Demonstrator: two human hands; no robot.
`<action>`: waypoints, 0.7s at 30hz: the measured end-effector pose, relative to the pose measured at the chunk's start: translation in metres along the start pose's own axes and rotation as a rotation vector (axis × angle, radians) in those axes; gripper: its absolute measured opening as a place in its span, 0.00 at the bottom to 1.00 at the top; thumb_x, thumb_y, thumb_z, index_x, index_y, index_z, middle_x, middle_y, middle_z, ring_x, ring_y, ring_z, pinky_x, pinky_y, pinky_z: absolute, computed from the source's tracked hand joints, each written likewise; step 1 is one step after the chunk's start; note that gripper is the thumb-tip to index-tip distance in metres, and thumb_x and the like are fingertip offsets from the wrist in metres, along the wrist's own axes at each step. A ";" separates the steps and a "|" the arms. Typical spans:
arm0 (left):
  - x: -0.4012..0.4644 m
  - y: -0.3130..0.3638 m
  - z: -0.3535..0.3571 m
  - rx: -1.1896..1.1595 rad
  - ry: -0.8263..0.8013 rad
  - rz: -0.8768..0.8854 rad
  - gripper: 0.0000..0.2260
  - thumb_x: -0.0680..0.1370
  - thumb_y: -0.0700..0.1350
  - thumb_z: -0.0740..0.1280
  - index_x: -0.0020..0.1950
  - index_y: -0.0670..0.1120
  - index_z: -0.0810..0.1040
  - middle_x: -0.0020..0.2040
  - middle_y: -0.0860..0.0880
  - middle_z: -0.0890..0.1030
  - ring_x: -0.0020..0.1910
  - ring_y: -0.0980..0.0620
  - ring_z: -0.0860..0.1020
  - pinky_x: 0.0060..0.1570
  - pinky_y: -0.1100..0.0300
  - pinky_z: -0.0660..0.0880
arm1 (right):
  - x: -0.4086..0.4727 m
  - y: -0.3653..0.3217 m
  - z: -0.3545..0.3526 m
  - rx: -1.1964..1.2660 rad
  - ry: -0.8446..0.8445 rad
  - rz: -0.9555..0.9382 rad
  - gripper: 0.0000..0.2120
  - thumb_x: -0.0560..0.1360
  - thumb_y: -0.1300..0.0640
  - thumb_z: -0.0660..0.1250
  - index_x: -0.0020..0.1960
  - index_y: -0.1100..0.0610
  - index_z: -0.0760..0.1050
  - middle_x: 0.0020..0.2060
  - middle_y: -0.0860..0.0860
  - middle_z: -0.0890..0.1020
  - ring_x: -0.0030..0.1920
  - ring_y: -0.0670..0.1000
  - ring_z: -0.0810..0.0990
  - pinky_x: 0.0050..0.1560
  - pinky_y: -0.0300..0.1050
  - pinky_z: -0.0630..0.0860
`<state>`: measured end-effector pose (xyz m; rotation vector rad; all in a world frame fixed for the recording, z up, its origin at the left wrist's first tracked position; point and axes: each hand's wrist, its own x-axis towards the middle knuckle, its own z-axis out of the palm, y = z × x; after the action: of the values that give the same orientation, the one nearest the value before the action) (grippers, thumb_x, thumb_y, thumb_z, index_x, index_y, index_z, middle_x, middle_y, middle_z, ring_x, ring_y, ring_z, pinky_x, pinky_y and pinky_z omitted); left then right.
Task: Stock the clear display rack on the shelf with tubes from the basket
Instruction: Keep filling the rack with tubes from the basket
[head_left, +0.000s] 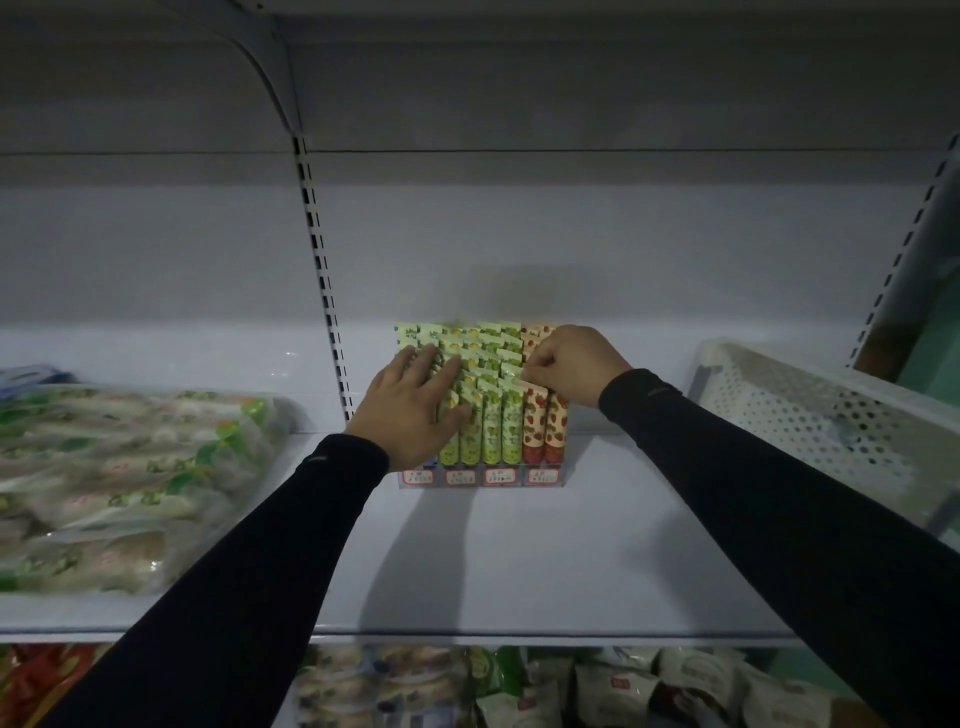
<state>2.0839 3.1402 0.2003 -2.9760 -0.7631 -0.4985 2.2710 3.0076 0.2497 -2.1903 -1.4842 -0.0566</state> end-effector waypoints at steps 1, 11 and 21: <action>0.000 0.001 -0.002 0.000 -0.013 -0.001 0.36 0.75 0.68 0.43 0.81 0.54 0.49 0.81 0.46 0.48 0.79 0.44 0.44 0.76 0.49 0.46 | -0.002 0.000 -0.001 0.031 0.014 0.001 0.12 0.77 0.54 0.68 0.38 0.60 0.83 0.41 0.49 0.84 0.33 0.43 0.76 0.36 0.38 0.71; -0.003 -0.003 0.004 0.019 0.045 0.026 0.38 0.73 0.67 0.37 0.80 0.53 0.53 0.80 0.43 0.56 0.79 0.40 0.50 0.77 0.45 0.51 | -0.043 0.015 -0.012 0.087 0.235 0.018 0.15 0.78 0.51 0.66 0.42 0.61 0.83 0.34 0.48 0.79 0.35 0.38 0.72 0.36 0.25 0.65; 0.002 -0.011 0.015 0.054 0.055 0.048 0.37 0.76 0.66 0.33 0.80 0.50 0.52 0.80 0.42 0.56 0.79 0.41 0.51 0.75 0.43 0.53 | -0.043 0.015 0.004 0.003 0.170 0.055 0.18 0.78 0.55 0.66 0.36 0.67 0.79 0.30 0.60 0.78 0.29 0.49 0.69 0.30 0.31 0.64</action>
<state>2.0852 3.1523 0.1864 -2.9098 -0.6878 -0.5455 2.2656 2.9680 0.2274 -2.1641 -1.3299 -0.2164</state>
